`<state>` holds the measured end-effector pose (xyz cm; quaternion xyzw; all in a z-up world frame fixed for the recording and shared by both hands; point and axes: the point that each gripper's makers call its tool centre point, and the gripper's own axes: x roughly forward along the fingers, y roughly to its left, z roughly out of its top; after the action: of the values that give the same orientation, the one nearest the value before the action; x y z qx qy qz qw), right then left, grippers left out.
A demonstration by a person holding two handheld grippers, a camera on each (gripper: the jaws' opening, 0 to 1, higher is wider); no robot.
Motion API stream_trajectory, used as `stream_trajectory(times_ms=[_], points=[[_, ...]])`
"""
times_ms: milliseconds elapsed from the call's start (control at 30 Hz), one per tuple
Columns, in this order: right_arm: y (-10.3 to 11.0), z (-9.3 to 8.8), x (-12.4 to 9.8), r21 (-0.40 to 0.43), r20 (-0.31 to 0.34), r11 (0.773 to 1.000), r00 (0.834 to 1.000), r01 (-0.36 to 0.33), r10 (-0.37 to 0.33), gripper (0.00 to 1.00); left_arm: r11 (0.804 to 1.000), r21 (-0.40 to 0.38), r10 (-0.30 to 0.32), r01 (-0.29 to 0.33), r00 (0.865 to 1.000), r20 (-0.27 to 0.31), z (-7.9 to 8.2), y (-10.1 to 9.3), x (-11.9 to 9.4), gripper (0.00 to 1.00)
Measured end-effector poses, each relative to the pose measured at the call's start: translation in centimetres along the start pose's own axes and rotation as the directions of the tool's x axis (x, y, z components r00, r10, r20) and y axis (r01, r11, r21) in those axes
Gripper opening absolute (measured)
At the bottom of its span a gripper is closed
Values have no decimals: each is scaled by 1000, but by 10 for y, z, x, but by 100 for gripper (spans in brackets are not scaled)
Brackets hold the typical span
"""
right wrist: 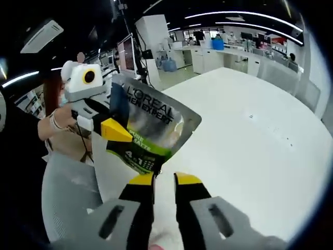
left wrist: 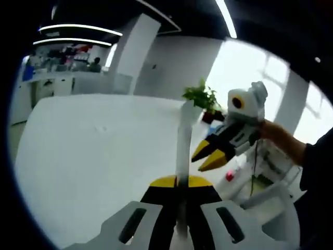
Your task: Arrange the skincare products in the storage area until every visible bottle or jar stands upright without overlapping.
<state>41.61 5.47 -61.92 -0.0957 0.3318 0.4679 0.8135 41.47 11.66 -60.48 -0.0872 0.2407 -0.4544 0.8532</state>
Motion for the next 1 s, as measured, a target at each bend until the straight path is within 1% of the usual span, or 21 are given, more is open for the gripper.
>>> stream_trajectory(times_ms=[67,133,267,400,467,533,633,800,933,1000], points=[[9,8,-6,-4,34,1000,999,-12,13,15,1000,2,5,-5,1000,0,1,-2,-5,0],[16,12,-12,-14,51,1000,999,-10,11,17,1000,7,9,-9,1000,1,1,-4,-8,0],[30,18,-23,-46,82,999,997,10,-6,13,1000,0,28,-28,1000,3,-1,-5,-17,0],[49,23,-32,-26,129,1000,992,-12,15,16,999,-8,34,-34,999,8,-4,-8,-24,0],[56,23,-36,-40,138,999,990,-7,12,15,999,-9,38,-38,999,13,-6,-10,-27,0],[57,22,-39,-72,141,997,990,40,-29,15,999,-22,33,-32,999,18,-7,-12,-30,0],[72,20,-42,-75,161,996,986,45,-33,15,999,-33,29,-29,999,25,-10,-15,-32,0],[95,17,-43,-69,188,997,982,21,-8,15,999,-38,24,-24,999,23,-19,-23,-36,0],[109,8,-39,-49,194,999,981,-1,11,15,999,-47,18,-17,1000,20,-25,-30,-39,0],[116,1,-36,-24,203,1000,979,-11,15,15,999,-46,22,-22,1000,20,-27,-32,-41,0]])
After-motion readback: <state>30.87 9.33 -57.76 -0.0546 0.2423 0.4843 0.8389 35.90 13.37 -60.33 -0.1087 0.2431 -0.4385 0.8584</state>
